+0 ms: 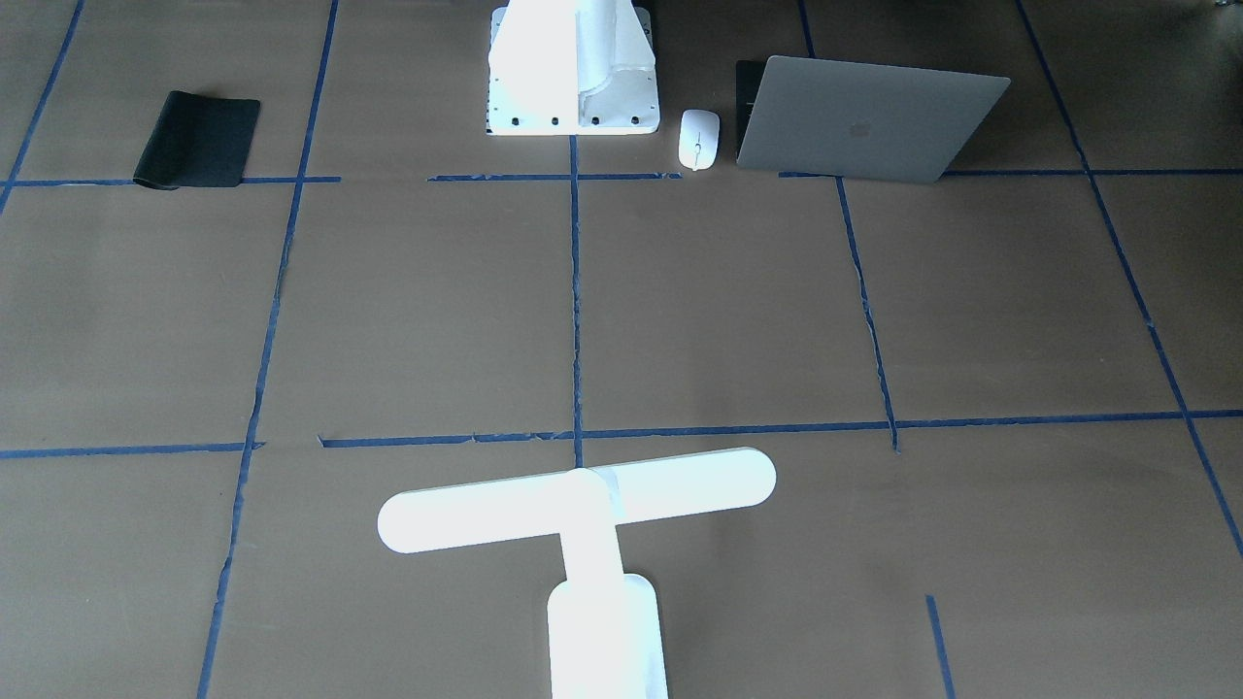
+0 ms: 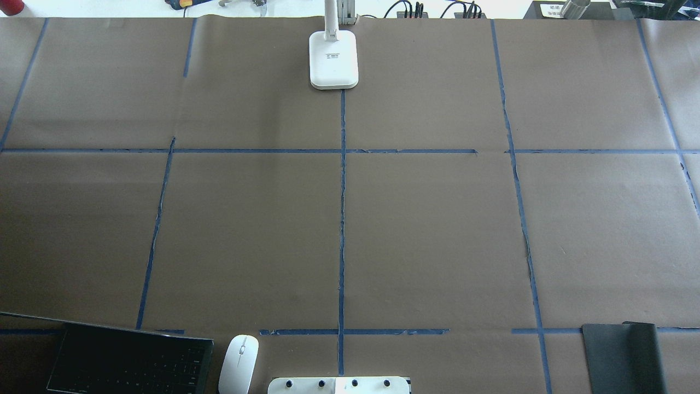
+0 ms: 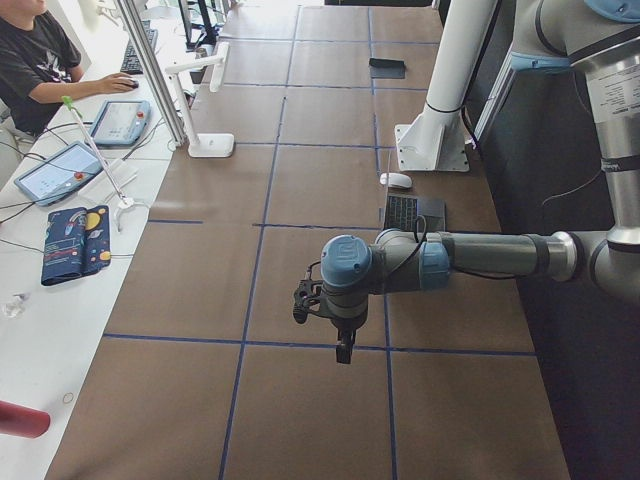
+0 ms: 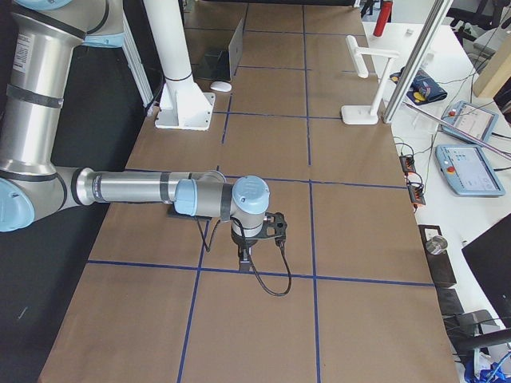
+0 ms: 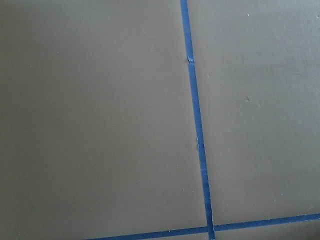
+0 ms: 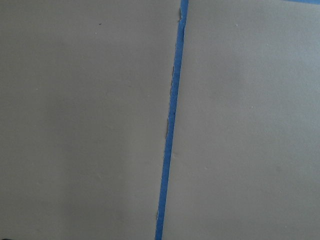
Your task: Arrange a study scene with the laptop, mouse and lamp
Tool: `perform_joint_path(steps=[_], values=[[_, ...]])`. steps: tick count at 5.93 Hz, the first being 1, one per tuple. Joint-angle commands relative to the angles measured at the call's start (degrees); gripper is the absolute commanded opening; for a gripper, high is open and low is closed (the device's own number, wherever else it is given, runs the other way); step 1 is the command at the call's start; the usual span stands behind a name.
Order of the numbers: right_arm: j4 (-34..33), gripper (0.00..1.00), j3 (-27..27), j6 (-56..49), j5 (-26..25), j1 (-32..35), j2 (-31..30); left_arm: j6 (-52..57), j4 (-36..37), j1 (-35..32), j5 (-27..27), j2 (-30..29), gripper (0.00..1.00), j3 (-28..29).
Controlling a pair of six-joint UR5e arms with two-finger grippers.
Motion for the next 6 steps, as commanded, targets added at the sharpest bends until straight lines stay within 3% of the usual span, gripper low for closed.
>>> perform_joint_path(steps=[1,4,6], values=[[0.0,1.00,0.0,0.0,0.1,0.0,0.0,0.0,0.0,0.0,-0.1,-0.1,1.00,-0.1],[0.1,1.00,0.3,0.1,0.1,0.0,0.3,-0.2,-0.5,0.1,-0.1,-0.9,1.00,-0.3],[0.0,1.00,0.2,0.2,0.2,0.0,0.5,-0.3,-1.0,0.1,-0.4,-8.7,1.00,-1.1]])
